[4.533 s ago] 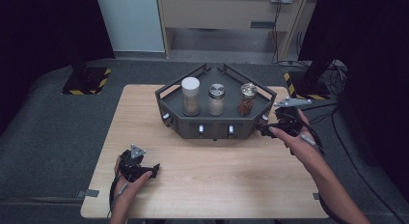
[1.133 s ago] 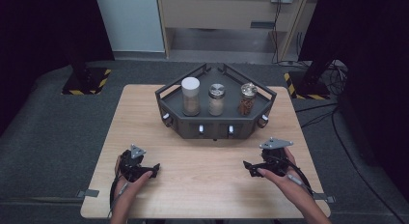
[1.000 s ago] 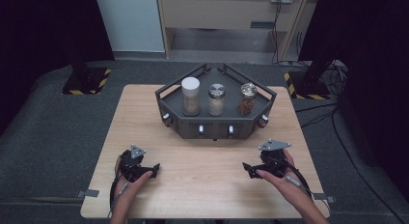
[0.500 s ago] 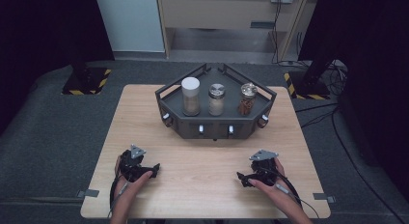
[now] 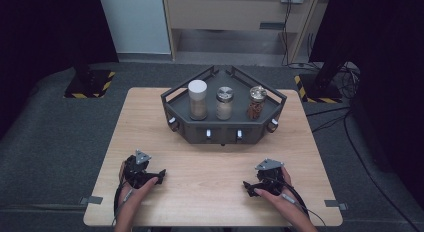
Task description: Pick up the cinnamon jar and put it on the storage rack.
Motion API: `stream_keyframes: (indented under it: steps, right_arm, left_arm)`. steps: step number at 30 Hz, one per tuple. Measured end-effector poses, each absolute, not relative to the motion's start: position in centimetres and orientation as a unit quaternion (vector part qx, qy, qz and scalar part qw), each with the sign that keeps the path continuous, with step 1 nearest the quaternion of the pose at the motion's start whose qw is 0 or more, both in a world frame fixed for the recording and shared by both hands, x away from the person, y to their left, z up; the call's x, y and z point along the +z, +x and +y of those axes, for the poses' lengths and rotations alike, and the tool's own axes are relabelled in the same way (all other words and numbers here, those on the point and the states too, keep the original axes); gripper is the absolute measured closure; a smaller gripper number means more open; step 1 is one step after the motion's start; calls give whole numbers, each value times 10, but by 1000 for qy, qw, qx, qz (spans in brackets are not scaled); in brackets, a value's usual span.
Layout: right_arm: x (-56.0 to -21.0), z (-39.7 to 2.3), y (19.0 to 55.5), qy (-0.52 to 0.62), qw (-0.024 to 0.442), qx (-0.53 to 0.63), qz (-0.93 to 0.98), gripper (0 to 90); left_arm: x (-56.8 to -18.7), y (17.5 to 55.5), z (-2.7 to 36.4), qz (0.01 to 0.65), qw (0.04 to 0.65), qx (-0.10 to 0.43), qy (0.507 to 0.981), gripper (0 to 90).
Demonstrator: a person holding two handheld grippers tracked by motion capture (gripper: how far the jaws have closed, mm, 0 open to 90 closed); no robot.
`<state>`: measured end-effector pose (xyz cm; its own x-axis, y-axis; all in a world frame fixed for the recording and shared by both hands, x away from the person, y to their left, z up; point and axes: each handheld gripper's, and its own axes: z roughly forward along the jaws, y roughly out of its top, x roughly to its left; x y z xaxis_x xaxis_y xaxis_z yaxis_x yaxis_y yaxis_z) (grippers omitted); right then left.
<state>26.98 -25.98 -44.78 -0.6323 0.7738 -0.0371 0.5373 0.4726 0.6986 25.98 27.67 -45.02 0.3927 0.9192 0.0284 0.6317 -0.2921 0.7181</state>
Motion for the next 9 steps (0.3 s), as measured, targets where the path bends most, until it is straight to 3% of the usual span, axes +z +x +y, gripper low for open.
stream_keyframes:
  steps: [9]
  right_arm:
    - [-461,-268,264,400,176,364,822,16]
  left_arm:
    - [-450,260,277,503,319,226,771,0]
